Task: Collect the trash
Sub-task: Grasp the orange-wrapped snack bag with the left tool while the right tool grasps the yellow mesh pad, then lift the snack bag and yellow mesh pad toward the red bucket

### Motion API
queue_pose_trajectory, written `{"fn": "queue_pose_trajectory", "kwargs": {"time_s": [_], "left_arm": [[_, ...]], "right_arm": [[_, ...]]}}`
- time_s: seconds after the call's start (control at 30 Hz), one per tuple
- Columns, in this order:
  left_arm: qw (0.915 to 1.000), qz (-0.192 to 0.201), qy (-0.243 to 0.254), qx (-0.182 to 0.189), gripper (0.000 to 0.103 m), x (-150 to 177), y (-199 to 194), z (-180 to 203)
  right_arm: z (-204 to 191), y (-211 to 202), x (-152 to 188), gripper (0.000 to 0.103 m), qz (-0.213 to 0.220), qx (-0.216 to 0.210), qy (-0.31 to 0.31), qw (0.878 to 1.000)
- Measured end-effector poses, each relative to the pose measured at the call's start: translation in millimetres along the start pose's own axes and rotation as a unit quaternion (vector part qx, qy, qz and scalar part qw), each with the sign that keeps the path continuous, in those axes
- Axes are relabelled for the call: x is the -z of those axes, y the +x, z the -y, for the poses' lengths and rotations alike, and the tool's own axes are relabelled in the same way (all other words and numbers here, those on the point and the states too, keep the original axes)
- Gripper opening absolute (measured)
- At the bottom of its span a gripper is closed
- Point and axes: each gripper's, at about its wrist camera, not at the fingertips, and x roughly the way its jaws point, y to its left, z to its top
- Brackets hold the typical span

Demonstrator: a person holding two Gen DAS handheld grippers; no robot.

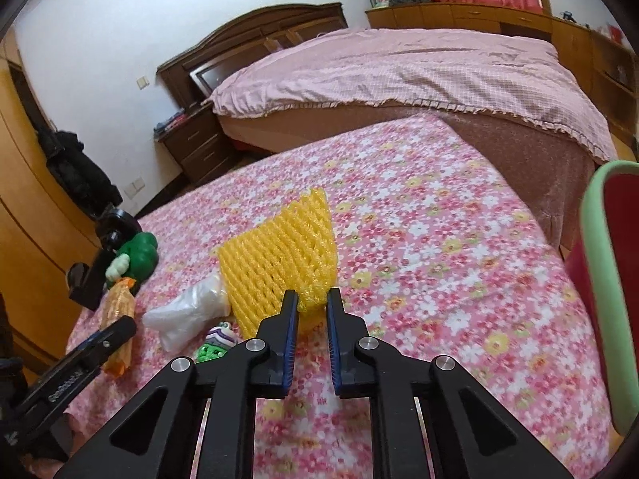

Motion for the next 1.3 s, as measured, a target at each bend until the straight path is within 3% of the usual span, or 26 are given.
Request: {"fn": "queue_pose_trajectory", "kwargs": {"time_s": [0.33,0.73,1.3], "left_arm": [[0.9992,0.024,0.015,0.026,0.038,0,-27,16],[0.995,0.041,0.046,0.079,0.038,10,-71,61],[0.9813,0.026,0.107,0.158,0.038,25,-110,149]], "right_arm": [[14,-58,7,0.013,0.043,0.01,0.015,0.999],[37,-129,24,0.013,0.09,0.023,0.036,0.995],[99,-206,45,0.013,0.157,0.04,0.101,0.982]]}}
